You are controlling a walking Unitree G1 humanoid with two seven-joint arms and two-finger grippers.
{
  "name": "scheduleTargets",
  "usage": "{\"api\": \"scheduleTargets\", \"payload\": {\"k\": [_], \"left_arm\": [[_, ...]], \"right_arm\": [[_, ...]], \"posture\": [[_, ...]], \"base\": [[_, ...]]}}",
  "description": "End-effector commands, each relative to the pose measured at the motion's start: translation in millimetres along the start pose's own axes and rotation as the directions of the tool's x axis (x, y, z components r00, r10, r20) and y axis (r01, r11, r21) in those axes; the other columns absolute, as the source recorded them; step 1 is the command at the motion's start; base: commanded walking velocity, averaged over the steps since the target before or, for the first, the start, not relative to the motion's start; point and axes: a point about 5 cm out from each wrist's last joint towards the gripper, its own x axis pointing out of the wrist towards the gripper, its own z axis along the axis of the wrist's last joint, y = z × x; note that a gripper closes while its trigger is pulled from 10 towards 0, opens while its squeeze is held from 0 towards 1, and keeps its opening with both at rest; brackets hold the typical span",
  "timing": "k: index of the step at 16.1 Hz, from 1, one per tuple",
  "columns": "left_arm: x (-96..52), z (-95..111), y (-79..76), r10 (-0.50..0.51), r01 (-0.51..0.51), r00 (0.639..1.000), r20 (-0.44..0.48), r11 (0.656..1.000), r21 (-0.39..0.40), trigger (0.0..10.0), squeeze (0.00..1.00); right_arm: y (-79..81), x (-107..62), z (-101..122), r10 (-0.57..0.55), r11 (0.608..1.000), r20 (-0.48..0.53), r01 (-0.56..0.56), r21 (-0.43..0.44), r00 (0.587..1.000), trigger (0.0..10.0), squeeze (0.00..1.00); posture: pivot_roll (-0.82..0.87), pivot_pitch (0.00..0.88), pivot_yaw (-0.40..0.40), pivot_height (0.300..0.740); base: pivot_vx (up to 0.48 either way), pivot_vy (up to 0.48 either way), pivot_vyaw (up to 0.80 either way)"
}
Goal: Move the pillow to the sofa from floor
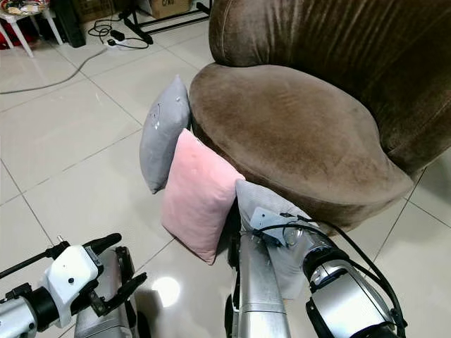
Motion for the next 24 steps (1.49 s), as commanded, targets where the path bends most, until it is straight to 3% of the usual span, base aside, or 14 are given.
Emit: {"api": "scheduleTargets", "payload": {"k": [1, 9, 11, 12, 14, 19, 20, 21, 22, 24], "left_arm": [[-0.7, 3, -2.4, -0.004, 0.004, 1.0, 0.006, 1.0, 0.007, 10.0, 0.0], [1.4, 3, -2.3, -0.001, 0.001, 1.0, 0.012, 1.0, -0.002, 10.0, 0.0], [2.7, 3, -3.0, 0.002, -0.002, 1.0, 0.015, 1.0, -0.005, 10.0, 0.0], [5.3, 2, -2.4, 0.008, -0.008, 1.0, 0.018, 1.0, -0.007, 10.0, 0.0], [7.3, 2, -1.0, 0.038, -0.037, 0.999, 0.028, 0.999, -0.014, 10.0, 0.0], [3.0, -4, 12.6, 0.139, -0.139, 0.99, 0.017, 0.99, -0.018, 10.0, 0.0], [1.2, -4, 18.4, 0.176, -0.176, 0.984, 0.011, 0.984, -0.005, 10.0, 0.0], [1.5, -6, 27.0, 0.225, -0.225, 0.974, 0.008, 0.974, 0.012, 10.0, 0.0], [1.5, -6, 30.4, 0.244, -0.244, 0.97, 0.01, 0.97, 0.018, 10.0, 0.0], [4.3, -6, 38.1, 0.275, -0.276, 0.961, 0.022, 0.961, 0.035, 10.0, 0.0]], "right_arm": [[5.7, 1.3, 2, 0.012, 1.0, 0.01, -0.012, 0.028, 1.0, 0.0, 0.0], [3.3, 1.6, 10, -0.038, 0.996, 0.046, 0.034, 0.078, 0.998, 0.0, 0.0], [4.3, 1.9, 15, -0.052, 0.989, 0.079, 0.04, 0.145, 0.996, 0.0, 0.0], [6.8, 2.2, 22, -0.045, 0.975, 0.127, 0.016, 0.222, 0.991, 0.0, 0.0], [14.6, 2.3, 35, -0.05, 0.883, 0.24, -0.069, 0.465, 0.97, 0.0, 0.0], [20.9, 1.7, 29, -0.113, 0.74, 0.288, -0.113, 0.663, 0.951, 0.0, 0.0], [16.3, 0.7, 17, -0.148, 0.708, 0.26, -0.082, 0.702, 0.954, 0.0, 0.0], [0.6, -3.0, -10, -0.221, 0.644, 0.168, 0.014, 0.765, 0.961, 0.0, 0.0], [-6.6, -5.6, -23, -0.251, 0.62, 0.12, 0.064, 0.782, 0.961, 0.0, 0.0], [-31.2, -20.8, -78, -0.334, 0.534, -0.089, 0.266, 0.803, 0.938, 0.0, 0.0]], "posture": [[0.01, 0.149, -0.048, 0.475], [0.01, 0.128, -0.056, 0.475], [0.01, 0.109, -0.058, 0.475], [0.01, 0.092, -0.057, 0.475], [0.02, 0.05, -0.057, 0.475], [0.03, 0.0, -0.056, 0.475], [0.04, 0.0, -0.057, 0.475], [0.06, 0.0, -0.059, 0.475], [0.06, 0.0, -0.059, 0.475], [0.06, 0.0, -0.056, 0.475]], "base": [[0.0, 0.0, 0.0], [0.0, 0.0, 0.0], [0.0, 0.0, 0.0], [0.0, 0.0, 0.0], [0.0, 0.0, 0.0], [0.0, 0.0, 0.0], [0.0, 0.0, 0.0], [0.0, 0.0, 0.0], [0.0, 0.0, 0.0], [0.0, 0.0, 0.0]]}}
